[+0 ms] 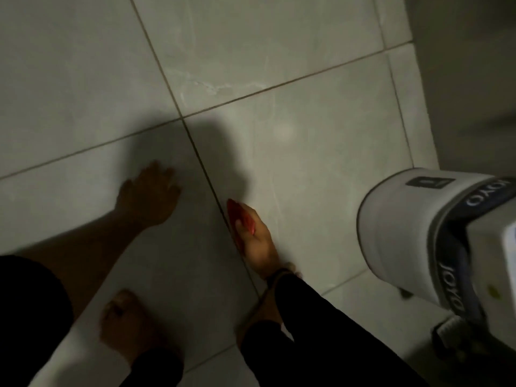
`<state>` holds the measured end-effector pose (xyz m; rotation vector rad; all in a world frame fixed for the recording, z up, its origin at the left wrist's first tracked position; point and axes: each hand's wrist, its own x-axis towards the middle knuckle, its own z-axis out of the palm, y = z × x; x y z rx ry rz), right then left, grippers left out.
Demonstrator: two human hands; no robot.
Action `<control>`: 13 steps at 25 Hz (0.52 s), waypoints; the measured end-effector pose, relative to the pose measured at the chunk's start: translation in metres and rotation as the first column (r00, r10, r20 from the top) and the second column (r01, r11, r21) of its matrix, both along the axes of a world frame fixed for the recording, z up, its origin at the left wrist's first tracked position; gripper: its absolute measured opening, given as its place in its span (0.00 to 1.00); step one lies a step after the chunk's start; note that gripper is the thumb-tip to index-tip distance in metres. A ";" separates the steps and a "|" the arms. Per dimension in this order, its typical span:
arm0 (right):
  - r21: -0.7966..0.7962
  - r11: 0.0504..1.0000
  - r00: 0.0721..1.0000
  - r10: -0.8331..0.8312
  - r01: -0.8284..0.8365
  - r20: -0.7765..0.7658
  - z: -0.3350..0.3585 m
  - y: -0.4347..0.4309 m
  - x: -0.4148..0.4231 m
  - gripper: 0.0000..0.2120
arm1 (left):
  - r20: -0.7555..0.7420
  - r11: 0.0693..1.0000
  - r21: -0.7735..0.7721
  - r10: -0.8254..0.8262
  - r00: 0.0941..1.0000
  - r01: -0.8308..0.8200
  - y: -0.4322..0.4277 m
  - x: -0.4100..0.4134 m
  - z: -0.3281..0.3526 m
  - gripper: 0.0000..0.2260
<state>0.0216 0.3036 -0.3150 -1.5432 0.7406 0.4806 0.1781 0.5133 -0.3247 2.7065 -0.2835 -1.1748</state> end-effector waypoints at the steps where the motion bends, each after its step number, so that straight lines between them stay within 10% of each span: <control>1: 0.115 0.976 0.981 -0.180 0.187 -0.068 0.032 -0.004 -0.001 0.16 | -0.151 0.999 -0.032 0.021 0.988 -0.026 -0.020 -0.009 0.026 0.32; 7: 0.157 0.657 0.676 -0.719 0.737 -0.162 0.209 -0.074 -0.031 0.08 | -0.718 0.714 -0.301 0.266 0.643 -0.632 -0.176 -0.081 0.204 0.13; 13: 0.008 0.423 0.423 -0.905 0.906 -0.038 0.319 -0.217 -0.094 0.07 | -0.645 0.812 -0.467 -0.043 0.763 -0.350 -0.340 -0.100 0.327 0.16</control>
